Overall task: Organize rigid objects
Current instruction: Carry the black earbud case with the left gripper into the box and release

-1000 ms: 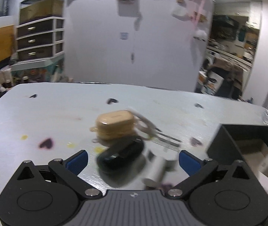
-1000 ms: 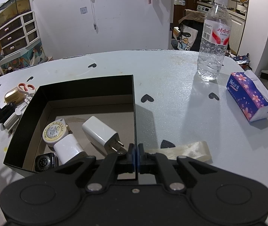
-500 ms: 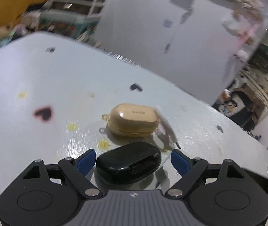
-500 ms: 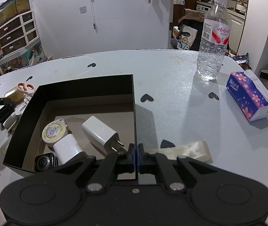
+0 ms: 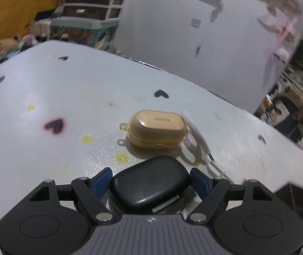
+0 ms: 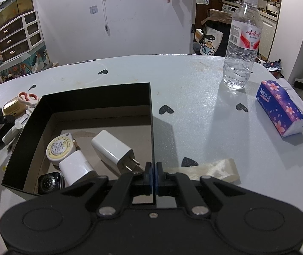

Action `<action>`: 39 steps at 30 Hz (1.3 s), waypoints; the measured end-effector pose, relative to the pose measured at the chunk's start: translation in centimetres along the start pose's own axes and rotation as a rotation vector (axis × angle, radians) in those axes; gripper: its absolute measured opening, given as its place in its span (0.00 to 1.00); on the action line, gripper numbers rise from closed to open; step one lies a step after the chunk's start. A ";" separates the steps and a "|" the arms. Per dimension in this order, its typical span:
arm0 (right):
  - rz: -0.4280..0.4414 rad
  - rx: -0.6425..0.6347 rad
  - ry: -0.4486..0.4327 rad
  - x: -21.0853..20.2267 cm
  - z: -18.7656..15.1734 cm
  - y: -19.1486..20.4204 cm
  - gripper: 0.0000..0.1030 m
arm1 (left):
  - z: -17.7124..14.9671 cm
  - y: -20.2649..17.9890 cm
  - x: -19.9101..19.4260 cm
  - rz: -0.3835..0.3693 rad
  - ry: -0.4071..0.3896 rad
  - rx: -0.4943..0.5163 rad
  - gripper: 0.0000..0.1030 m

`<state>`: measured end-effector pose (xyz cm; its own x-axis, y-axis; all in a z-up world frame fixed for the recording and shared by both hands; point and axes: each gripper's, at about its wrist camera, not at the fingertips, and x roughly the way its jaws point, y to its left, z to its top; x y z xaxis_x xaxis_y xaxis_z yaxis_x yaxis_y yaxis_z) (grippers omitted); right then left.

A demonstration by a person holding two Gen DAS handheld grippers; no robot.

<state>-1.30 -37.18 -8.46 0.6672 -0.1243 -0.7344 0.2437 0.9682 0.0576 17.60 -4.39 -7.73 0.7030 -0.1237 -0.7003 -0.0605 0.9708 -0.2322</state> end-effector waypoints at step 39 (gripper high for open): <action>-0.013 -0.026 0.006 -0.1 0.2 0.5 0.03 | -2.7 -17.5 -5.4 -0.509 -0.029 0.538 0.77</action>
<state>-1.09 -36.72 -8.21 0.6595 -0.1358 -0.7393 0.2337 0.9718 0.0301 12.96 -21.26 -1.65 0.5702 -0.5870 -0.5748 0.6282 0.7624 -0.1554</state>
